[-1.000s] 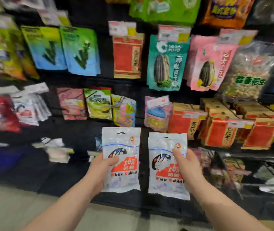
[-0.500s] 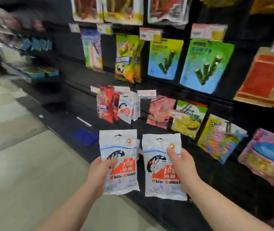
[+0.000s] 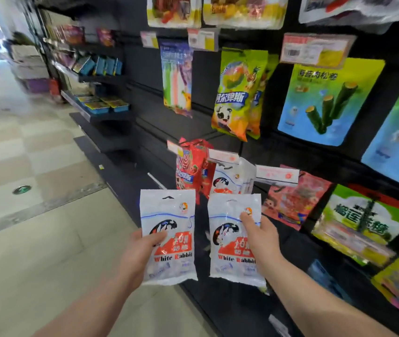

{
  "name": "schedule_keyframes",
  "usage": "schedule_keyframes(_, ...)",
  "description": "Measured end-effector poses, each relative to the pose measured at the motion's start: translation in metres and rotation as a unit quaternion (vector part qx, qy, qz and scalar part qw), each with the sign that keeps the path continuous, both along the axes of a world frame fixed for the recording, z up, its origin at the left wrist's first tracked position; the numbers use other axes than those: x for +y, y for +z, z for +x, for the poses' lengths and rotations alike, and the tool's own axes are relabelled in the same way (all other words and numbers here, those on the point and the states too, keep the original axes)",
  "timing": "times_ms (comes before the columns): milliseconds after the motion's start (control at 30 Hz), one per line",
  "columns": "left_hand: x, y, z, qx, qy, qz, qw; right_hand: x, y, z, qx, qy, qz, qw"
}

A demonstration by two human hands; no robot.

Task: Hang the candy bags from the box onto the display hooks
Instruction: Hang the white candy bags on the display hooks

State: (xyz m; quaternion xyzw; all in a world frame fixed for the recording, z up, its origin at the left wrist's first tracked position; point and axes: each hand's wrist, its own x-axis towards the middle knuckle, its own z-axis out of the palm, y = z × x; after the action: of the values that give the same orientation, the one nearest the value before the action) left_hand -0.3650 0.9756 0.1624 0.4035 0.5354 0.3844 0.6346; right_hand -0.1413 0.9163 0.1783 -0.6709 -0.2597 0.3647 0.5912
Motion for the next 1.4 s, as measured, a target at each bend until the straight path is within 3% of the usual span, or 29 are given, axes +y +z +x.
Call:
schedule_keyframes(300, 0.088, -0.016, 0.016, 0.012, -0.023, -0.042, 0.999, 0.083, -0.013, 0.013, 0.004, -0.045, -0.026, 0.999)
schedule_keyframes(733, 0.250, -0.032, 0.008, 0.036, -0.212, -0.040, 0.976, 0.176, -0.026, -0.025, 0.021, -0.225, -0.020, 0.974)
schedule_keyframes(1067, 0.291, -0.034, 0.015, 0.027, -0.291, -0.067, 0.954, 0.202, -0.026, -0.031, 0.025, -0.342, -0.014, 0.939)
schedule_keyframes(1400, 0.309, -0.037, 0.020, 0.017, -0.333, -0.053, 0.941, 0.212, -0.033, -0.023, 0.047, -0.384, -0.014, 0.922)
